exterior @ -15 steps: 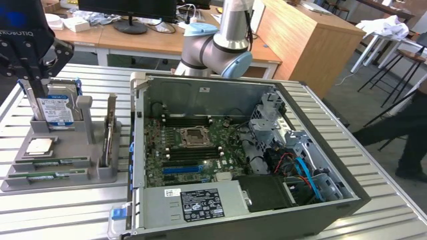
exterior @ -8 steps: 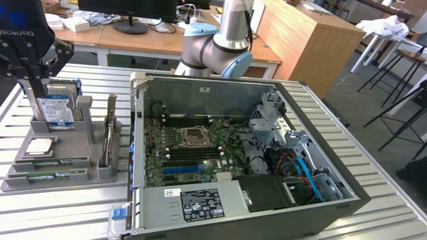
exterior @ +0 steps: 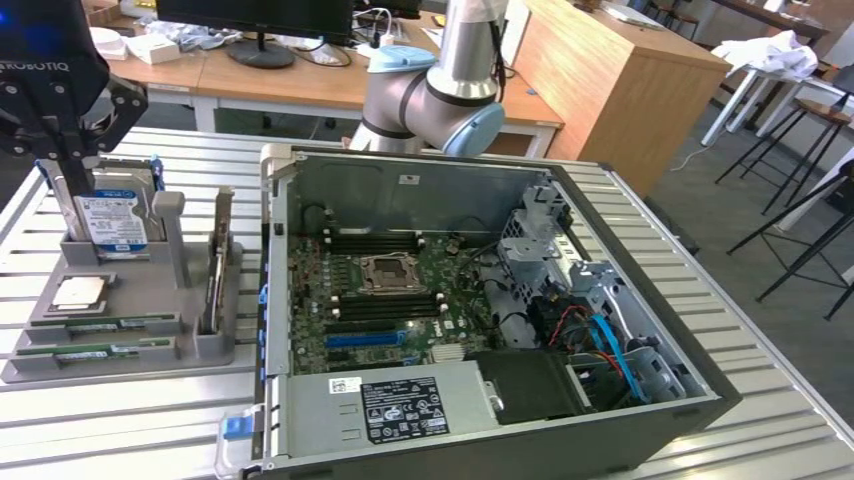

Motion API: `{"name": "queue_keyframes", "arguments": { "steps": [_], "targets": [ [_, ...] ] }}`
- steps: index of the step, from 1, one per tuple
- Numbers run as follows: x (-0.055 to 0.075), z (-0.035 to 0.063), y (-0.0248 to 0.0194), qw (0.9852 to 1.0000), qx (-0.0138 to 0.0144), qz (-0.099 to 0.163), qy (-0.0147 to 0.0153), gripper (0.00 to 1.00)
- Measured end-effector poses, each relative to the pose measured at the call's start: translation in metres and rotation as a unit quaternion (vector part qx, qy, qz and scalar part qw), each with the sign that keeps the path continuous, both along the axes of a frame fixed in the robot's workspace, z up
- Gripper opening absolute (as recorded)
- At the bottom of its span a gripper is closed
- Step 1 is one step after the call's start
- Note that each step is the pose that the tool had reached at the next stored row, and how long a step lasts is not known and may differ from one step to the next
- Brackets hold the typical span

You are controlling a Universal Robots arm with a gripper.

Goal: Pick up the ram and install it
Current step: 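Pick up the ram and move it above insertion slot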

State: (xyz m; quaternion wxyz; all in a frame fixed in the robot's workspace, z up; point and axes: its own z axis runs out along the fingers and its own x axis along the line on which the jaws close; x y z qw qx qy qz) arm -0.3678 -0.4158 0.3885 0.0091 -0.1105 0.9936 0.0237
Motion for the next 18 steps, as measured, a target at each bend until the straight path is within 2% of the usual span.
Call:
{"name": "queue_keyframes", "arguments": {
  "steps": [11,18],
  "targets": [
    [0.0000,0.0000,0.0000,0.9994,-0.0001,0.036,0.0000,0.10],
    [0.0000,0.0000,0.0000,0.9971,-0.0005,0.077,0.0000,0.10]
  ]
}}
